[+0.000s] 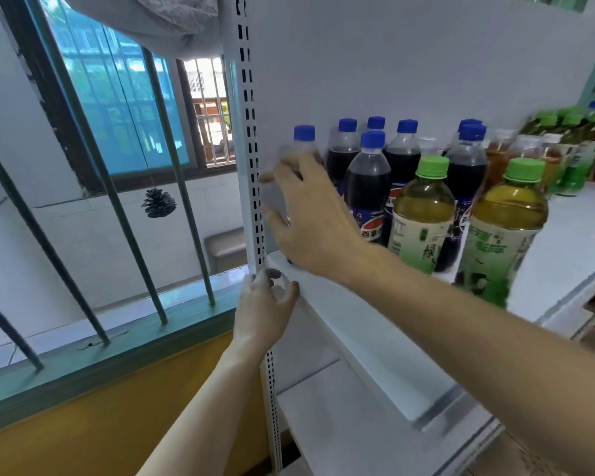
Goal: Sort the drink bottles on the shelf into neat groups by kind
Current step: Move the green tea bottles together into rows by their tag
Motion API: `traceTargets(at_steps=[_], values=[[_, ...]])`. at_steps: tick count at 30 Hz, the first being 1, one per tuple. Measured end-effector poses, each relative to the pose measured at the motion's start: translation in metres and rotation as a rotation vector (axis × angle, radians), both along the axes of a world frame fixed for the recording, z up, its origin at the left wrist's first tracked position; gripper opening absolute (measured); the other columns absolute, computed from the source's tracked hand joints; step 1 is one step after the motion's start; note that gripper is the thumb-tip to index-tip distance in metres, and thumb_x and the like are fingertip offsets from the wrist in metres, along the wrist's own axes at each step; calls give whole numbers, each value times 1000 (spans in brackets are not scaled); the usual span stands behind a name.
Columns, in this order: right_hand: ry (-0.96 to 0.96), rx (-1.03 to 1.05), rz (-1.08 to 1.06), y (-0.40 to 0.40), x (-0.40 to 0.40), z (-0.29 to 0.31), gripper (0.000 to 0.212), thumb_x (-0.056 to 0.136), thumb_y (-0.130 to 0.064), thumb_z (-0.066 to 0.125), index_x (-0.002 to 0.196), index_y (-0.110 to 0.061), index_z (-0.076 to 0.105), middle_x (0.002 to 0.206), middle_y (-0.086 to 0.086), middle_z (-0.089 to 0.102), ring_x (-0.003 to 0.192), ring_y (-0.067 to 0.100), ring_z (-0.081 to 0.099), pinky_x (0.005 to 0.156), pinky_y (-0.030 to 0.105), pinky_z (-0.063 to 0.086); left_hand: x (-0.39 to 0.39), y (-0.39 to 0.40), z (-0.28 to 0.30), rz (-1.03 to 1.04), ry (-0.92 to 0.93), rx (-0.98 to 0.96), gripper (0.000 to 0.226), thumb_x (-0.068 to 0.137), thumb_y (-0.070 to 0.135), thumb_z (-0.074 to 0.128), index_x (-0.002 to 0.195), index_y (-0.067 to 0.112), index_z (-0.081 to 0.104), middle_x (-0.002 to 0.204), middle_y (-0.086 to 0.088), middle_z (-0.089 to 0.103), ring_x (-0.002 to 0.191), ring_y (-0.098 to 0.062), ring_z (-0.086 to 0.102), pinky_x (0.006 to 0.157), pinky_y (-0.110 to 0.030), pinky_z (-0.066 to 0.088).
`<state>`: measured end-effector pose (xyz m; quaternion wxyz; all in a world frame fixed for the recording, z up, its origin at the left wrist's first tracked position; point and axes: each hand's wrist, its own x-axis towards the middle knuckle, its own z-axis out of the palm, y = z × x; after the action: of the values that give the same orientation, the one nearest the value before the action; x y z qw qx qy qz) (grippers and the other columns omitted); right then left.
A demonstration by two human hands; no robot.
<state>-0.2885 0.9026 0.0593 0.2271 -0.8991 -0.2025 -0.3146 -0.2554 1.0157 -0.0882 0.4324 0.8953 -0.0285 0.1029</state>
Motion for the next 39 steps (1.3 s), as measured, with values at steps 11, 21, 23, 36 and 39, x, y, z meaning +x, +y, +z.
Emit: traceTargets(at_steps=[11,21,23,36,39], values=[[152,388,89,-165,-139,-113,27,96,-10,50,104,-27,69,92,-20,66,92,3,64,71,9,48,-136,-79,-17,-87,-69,-23,53,106,39,42,158,30,32,168,10,13,153,-13,22,118,-30,28],[-78,334,62,-252,-136,-189,30,86,3,56,107,-12,73,110,-2,64,106,17,57,89,43,49,-167,-102,-16,-97,108,44,60,106,49,31,160,44,8,166,21,-21,141,5,2,112,-22,13],[-57,381,90,-254,-138,-197,34,84,4,56,108,-14,72,115,-4,62,113,14,55,93,44,49,-169,-102,-15,-92,111,-4,58,106,49,33,160,45,11,165,24,-17,141,5,2,112,-23,12],[66,569,127,-265,-124,-169,30,90,-16,61,111,-37,59,94,-18,68,85,7,66,70,11,47,-163,-111,1,-22,216,232,61,107,46,29,160,41,1,167,9,-22,152,-16,18,105,-23,25],[75,631,83,-268,-108,-146,46,84,-37,71,124,-41,49,114,-21,61,103,8,61,74,10,46,-164,-117,2,17,234,261,62,106,45,25,161,39,-2,166,7,-26,151,-23,26,98,-20,28]])
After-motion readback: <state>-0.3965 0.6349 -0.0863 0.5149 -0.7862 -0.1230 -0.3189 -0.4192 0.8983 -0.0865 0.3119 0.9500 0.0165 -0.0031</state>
